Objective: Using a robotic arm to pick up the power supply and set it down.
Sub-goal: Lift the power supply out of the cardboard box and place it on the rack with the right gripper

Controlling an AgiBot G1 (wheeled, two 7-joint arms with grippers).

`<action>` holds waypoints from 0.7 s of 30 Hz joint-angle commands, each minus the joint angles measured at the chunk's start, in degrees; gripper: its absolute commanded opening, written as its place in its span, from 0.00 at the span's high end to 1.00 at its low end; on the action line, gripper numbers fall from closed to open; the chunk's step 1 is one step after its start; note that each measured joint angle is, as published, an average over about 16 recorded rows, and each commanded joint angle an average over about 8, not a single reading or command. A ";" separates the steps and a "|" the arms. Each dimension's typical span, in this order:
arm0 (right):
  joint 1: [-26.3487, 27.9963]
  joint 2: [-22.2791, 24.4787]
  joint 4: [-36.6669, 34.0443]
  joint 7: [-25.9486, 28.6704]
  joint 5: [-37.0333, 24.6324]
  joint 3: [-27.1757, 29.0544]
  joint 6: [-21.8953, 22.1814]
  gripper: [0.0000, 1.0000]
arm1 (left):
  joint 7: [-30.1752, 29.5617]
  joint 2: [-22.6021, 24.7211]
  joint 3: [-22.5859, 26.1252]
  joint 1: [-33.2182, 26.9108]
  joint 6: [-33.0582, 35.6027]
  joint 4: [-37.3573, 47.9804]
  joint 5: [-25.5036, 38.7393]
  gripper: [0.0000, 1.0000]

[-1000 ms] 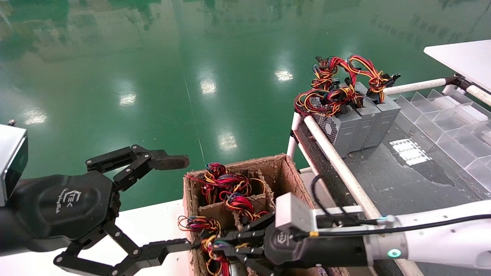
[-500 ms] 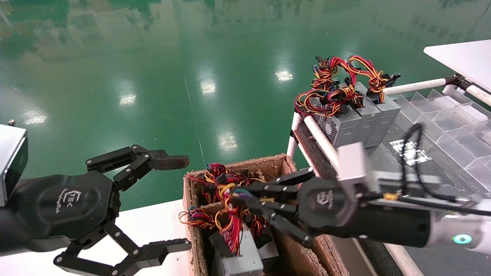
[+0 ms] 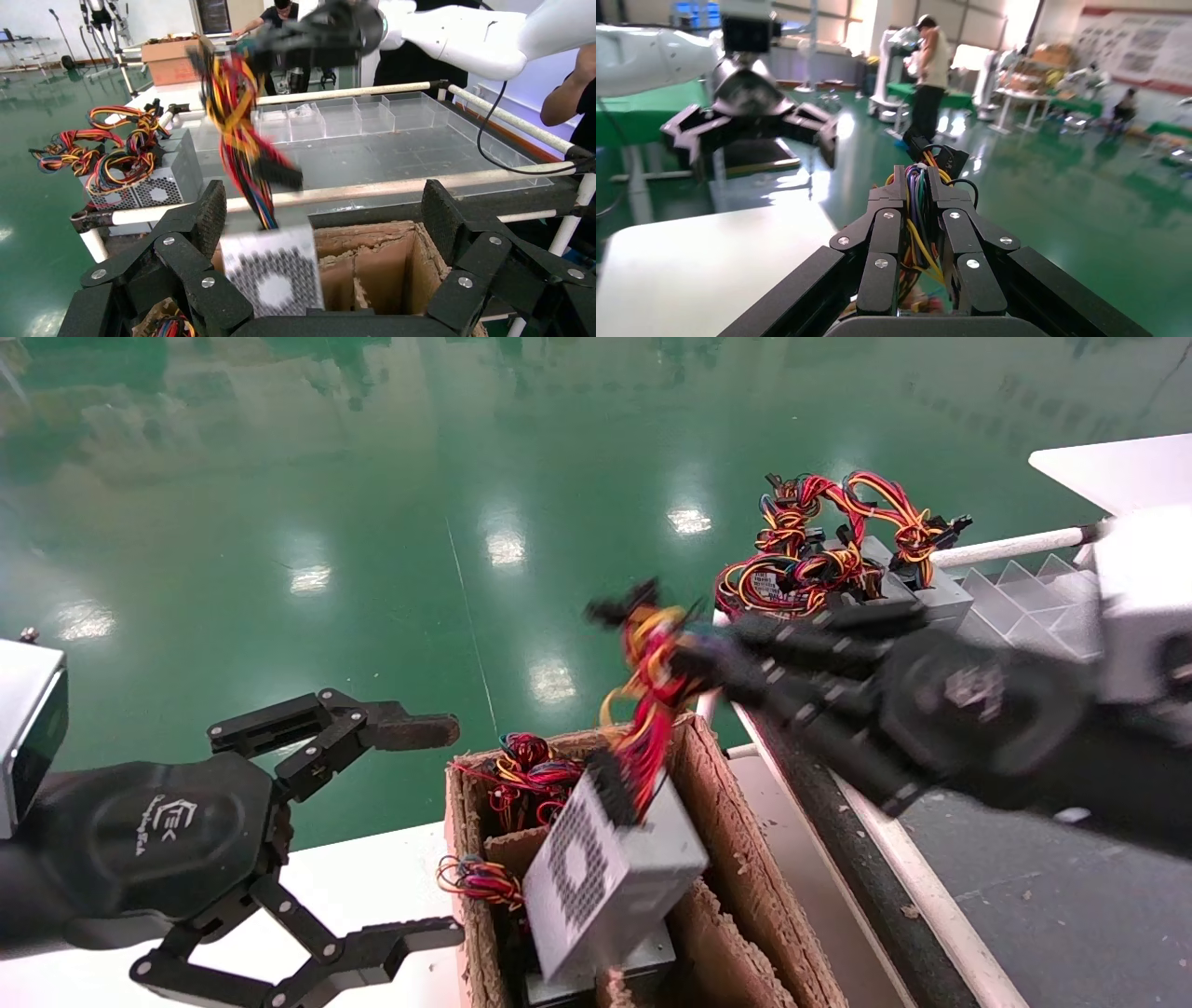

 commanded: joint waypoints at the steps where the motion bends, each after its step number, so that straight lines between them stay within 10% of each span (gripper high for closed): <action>1: 0.07 1.06 0.02 -0.23 1.21 1.26 0.18 1.00 | 0.00 0.00 0.00 0.00 0.00 0.00 0.00 0.00; 21: 3.04 13.37 -17.30 -11.33 0.12 8.07 -2.37 1.00 | 0.02 -0.02 0.04 -0.01 -0.02 0.00 -0.03 0.00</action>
